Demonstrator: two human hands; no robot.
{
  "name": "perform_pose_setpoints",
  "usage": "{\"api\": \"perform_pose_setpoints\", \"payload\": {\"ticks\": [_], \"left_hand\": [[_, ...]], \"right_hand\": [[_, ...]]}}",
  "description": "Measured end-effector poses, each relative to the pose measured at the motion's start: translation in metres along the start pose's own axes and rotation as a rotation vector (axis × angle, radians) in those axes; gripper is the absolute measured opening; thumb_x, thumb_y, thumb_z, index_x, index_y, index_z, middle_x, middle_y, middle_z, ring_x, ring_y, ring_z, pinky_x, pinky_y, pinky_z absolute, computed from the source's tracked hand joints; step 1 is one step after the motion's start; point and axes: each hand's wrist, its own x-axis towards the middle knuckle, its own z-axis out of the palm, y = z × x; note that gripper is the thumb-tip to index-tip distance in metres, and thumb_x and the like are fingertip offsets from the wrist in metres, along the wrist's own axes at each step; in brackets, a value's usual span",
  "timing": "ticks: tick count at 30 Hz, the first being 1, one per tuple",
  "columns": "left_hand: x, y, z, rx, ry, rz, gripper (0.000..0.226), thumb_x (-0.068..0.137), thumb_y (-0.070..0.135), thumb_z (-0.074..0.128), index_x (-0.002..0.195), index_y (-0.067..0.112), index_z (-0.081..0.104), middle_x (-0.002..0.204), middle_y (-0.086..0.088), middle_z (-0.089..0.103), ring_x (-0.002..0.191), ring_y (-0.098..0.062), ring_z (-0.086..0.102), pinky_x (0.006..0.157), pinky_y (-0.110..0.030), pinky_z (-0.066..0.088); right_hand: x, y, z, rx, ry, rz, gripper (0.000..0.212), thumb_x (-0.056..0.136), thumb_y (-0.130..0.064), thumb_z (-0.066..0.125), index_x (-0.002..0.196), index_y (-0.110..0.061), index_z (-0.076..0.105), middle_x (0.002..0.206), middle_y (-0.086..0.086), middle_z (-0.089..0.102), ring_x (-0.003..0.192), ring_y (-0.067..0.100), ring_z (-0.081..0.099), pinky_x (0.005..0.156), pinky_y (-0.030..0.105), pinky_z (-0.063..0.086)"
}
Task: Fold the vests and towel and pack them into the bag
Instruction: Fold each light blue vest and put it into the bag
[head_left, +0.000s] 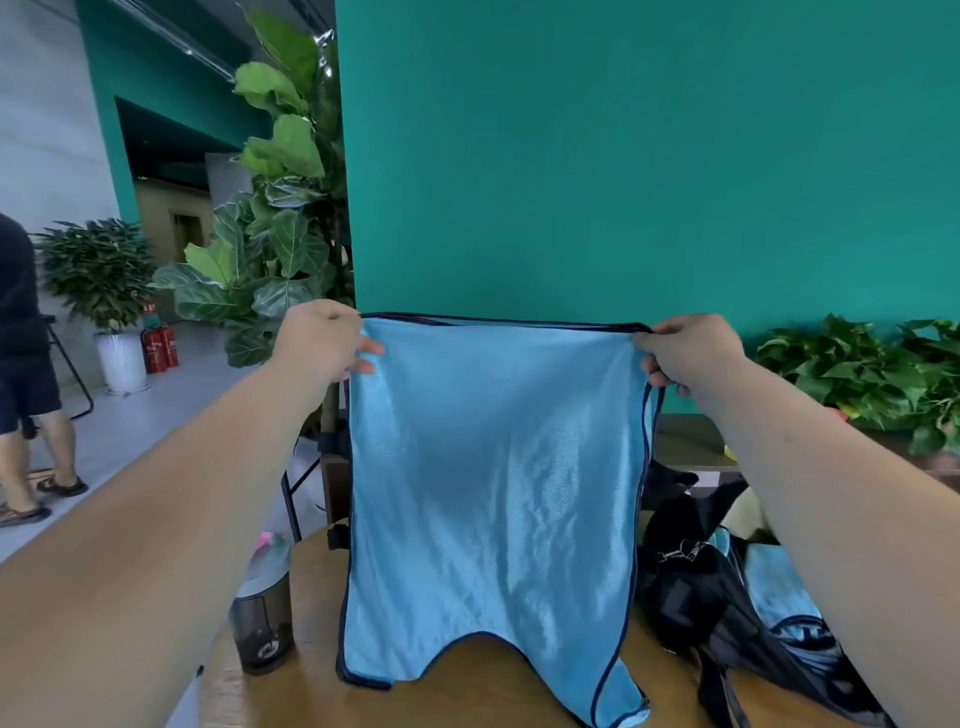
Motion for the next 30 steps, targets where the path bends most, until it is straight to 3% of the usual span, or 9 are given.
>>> {"api": "perform_pose_setpoints", "payload": {"ticks": [4, 8, 14, 17, 20, 23, 26, 28, 30], "left_hand": [[0.014, -0.014, 0.019, -0.156, -0.159, -0.1, 0.011, 0.11, 0.009, 0.048, 0.116, 0.014, 0.055, 0.121, -0.017, 0.072, 0.104, -0.033, 0.07, 0.074, -0.032, 0.055], [0.043, -0.019, 0.037, -0.26, -0.152, 0.021, 0.025, 0.108, 0.005, 0.043, 0.094, 0.021, 0.057, 0.109, -0.005, 0.063, 0.114, -0.025, 0.061, 0.081, -0.027, 0.043], [0.082, 0.003, 0.053, -0.465, -0.257, 0.058, 0.021, 0.085, 0.023, 0.056, 0.101, 0.012, 0.047, 0.118, -0.005, 0.057, 0.106, -0.017, 0.057, 0.084, -0.026, 0.042], [0.076, 0.015, 0.062, -0.543, -0.211, 0.145, 0.006, 0.093, 0.012, 0.048, 0.093, 0.015, 0.043, 0.111, -0.005, 0.052, 0.09, -0.013, 0.054, 0.078, -0.022, 0.044], [0.059, 0.019, 0.069, -0.396, -0.029, 0.354, 0.02, 0.103, -0.002, 0.038, 0.099, 0.015, 0.049, 0.103, 0.002, 0.059, 0.077, 0.002, 0.059, 0.073, -0.017, 0.049], [0.037, 0.003, 0.063, -0.222, 0.088, 0.516, 0.014, 0.106, 0.004, 0.042, 0.108, 0.015, 0.051, 0.107, 0.005, 0.065, 0.093, 0.003, 0.064, 0.089, -0.028, 0.053], [-0.006, -0.036, 0.061, -0.154, 0.176, 0.521, 0.012, 0.108, 0.012, 0.044, 0.113, 0.016, 0.054, 0.11, 0.0, 0.071, 0.104, -0.009, 0.068, 0.095, -0.032, 0.055], [-0.05, -0.074, 0.06, -0.059, 0.262, 0.487, 0.013, 0.11, 0.017, 0.043, 0.117, 0.019, 0.054, 0.106, 0.003, 0.072, 0.097, 0.002, 0.066, 0.085, -0.016, 0.051], [-0.096, -0.123, 0.058, 0.063, 0.298, 0.409, 0.014, 0.111, 0.022, 0.042, 0.12, 0.022, 0.053, 0.105, 0.004, 0.069, 0.091, 0.001, 0.062, 0.078, -0.02, 0.047]], "right_hand": [[0.014, 0.009, 0.025, 0.229, -0.054, 0.094, 0.02, 0.107, -0.023, 0.059, 0.123, -0.012, 0.054, 0.084, 0.015, 0.078, 0.066, 0.029, 0.074, 0.059, 0.036, 0.06], [0.046, 0.025, 0.044, 0.278, 0.073, -0.062, 0.011, 0.102, -0.036, 0.06, 0.103, -0.025, 0.059, 0.096, 0.004, 0.079, 0.089, 0.025, 0.078, 0.086, 0.054, 0.063], [0.068, 0.017, 0.05, 0.318, 0.16, -0.166, 0.015, 0.104, -0.039, 0.056, 0.09, -0.033, 0.054, 0.098, -0.002, 0.071, 0.105, 0.029, 0.072, 0.088, 0.059, 0.061], [0.07, 0.005, 0.048, 0.353, 0.197, -0.23, 0.013, 0.108, -0.035, 0.054, 0.098, -0.028, 0.054, 0.101, -0.004, 0.069, 0.108, 0.025, 0.07, 0.09, 0.049, 0.062], [0.073, 0.003, 0.044, 0.388, 0.239, -0.281, 0.011, 0.105, -0.039, 0.054, 0.096, -0.033, 0.054, 0.1, -0.004, 0.071, 0.094, 0.019, 0.07, 0.091, 0.053, 0.06], [0.061, 0.008, 0.041, 0.373, 0.31, -0.31, 0.013, 0.101, -0.046, 0.054, 0.1, -0.033, 0.056, 0.104, -0.006, 0.072, 0.096, 0.017, 0.069, 0.095, 0.05, 0.058], [0.017, 0.033, 0.045, 0.234, 0.408, -0.349, 0.017, 0.103, -0.037, 0.053, 0.105, -0.02, 0.059, 0.109, 0.003, 0.065, 0.09, 0.011, 0.056, 0.091, 0.035, 0.051], [-0.022, 0.07, 0.053, 0.153, 0.454, -0.373, 0.015, 0.101, -0.034, 0.053, 0.1, -0.02, 0.059, 0.116, 0.007, 0.054, 0.104, 0.017, 0.053, 0.096, 0.039, 0.048], [-0.067, 0.116, 0.061, 0.061, 0.445, -0.413, 0.012, 0.099, -0.028, 0.054, 0.095, -0.017, 0.058, 0.119, 0.008, 0.051, 0.116, 0.026, 0.051, 0.103, 0.041, 0.044]]}}
